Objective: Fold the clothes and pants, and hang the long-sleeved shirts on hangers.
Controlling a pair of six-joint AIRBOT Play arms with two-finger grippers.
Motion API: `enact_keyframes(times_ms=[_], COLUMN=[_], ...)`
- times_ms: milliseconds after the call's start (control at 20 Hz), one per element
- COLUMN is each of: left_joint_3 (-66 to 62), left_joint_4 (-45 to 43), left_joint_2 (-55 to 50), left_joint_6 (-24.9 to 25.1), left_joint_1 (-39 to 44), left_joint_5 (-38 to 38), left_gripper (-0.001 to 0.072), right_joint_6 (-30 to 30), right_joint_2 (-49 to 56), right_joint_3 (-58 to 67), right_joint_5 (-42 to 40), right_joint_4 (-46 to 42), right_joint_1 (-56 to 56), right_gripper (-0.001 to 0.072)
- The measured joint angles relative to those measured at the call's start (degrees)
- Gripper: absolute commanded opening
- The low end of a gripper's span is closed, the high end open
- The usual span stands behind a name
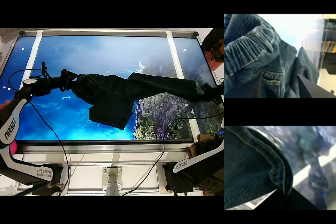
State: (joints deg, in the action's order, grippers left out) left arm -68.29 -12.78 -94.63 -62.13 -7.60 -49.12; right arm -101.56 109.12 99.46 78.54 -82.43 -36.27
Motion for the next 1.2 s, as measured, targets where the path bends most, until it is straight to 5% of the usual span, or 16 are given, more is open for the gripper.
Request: enact_keyframes(times_ms=[200,450,650,900,1200], left_joint_3=[0.00,0.00,0.00,0.00,0.00], left_joint_4=[0.00,0.02,0.02,0.02,0.02], left_joint_2=[0.00,0.00,0.00,0.00,0.00], left_joint_6=[-0.02,-0.02,-0.02,-0.02,-0.02], left_joint_1=[0.00,0.35,0.66,0.72,0.74], left_joint_5=[-0.20,-0.17,-0.07,0.00,0.02], left_gripper=[0.0471,0.0471,0.0471,0.0471,0.0471], right_joint_6=[2.34,9.64,10.82,5.44,0.76], right_joint_2=[0.35,0.44,0.42,0.57,3.30], right_joint_3=[-0.94,5.79,14.62,16.02,11.34], right_joint_5=[-2.03,-14.51,-23.71,-26.14,-11.10], right_joint_4=[3.98,31.08,38.58,28.06,2.62], right_joint_1=[0.24,3.52,7.08,8.31,4.26], right_gripper=[0.0022,0.0021,0.0022,0.0022,0.0022])
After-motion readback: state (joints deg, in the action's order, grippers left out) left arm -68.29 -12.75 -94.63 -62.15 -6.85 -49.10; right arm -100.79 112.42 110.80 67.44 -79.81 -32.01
